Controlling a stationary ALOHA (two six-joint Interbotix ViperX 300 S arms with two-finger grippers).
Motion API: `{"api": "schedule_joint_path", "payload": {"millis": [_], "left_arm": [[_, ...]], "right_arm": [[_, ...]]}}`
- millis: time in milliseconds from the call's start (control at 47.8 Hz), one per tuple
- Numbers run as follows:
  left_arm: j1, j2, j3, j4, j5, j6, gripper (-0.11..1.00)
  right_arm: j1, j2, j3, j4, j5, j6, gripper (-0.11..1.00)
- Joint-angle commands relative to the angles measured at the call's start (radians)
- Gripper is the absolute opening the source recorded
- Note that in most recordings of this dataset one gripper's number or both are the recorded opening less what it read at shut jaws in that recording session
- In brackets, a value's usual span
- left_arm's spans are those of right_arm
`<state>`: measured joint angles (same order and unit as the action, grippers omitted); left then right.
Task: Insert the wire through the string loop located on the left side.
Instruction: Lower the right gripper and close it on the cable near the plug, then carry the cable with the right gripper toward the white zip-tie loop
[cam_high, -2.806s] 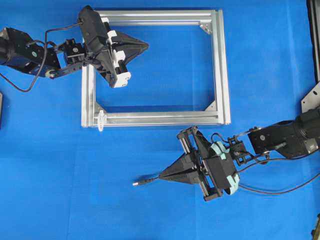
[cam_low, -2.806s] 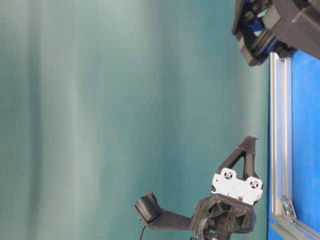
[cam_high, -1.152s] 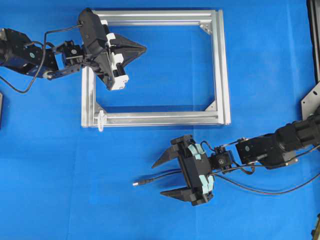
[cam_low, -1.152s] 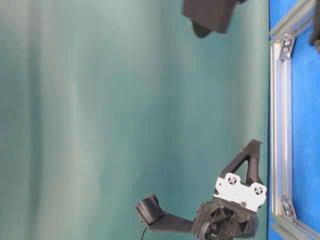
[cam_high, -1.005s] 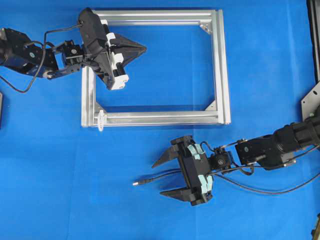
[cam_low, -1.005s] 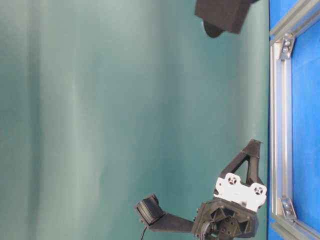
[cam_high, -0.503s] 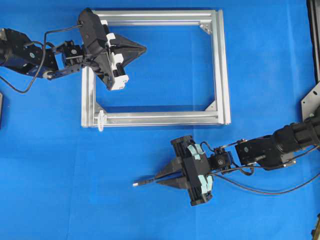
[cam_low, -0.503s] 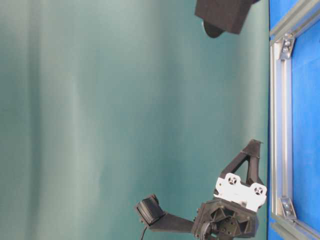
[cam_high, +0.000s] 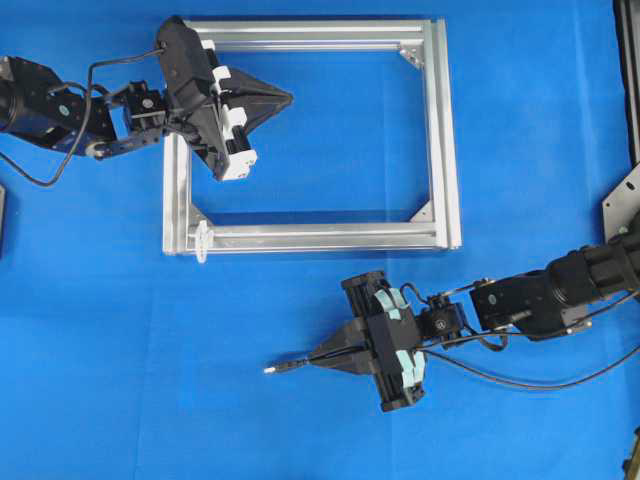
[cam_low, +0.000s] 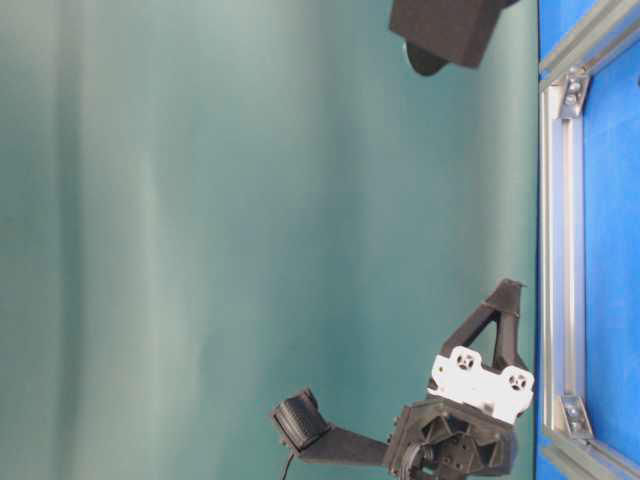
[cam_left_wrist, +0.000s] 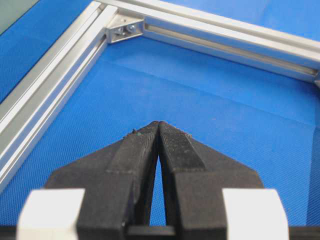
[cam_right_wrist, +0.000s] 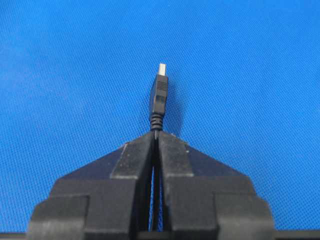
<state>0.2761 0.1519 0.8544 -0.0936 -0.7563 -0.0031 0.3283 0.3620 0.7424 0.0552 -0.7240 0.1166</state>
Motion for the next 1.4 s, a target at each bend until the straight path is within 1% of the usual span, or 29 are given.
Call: {"api": "schedule_joint_path", "payload": {"millis": [0,105,440,628,775,1382], "left_arm": [[-0.002,-0.035,-0.008,0.003,-0.003,-0.002,0.00],[-0.002,-0.035,-0.009,0.003,-0.003,-0.002,0.00],[0.000,-0.037,-0.008,0.005,-0.003,-0.002,0.00],[-0.002,-0.038,-0.008,0.005,-0.005,-0.002,0.00],[-0.002,-0.038,-0.008,0.005,-0.003,-0.002,0.00],[-0.002,-0.038,-0.008,0.006,-0.003,-0.003,0.00]], "right_arm": [[-0.002,-0.060,-0.012,0.002,0.011,-0.002,0.00],[-0.003,-0.107,-0.009,0.002,0.054,-0.008,0.00],[-0.023,-0.281,-0.020,0.002,0.244,-0.012,0.00],[-0.026,-0.350,-0.032,-0.011,0.318,-0.015,0.00],[-0.026,-0.364,-0.038,-0.023,0.336,-0.015,0.00],[-0.026,-0.362,-0.037,-0.025,0.336,-0.015,0.00]]}}
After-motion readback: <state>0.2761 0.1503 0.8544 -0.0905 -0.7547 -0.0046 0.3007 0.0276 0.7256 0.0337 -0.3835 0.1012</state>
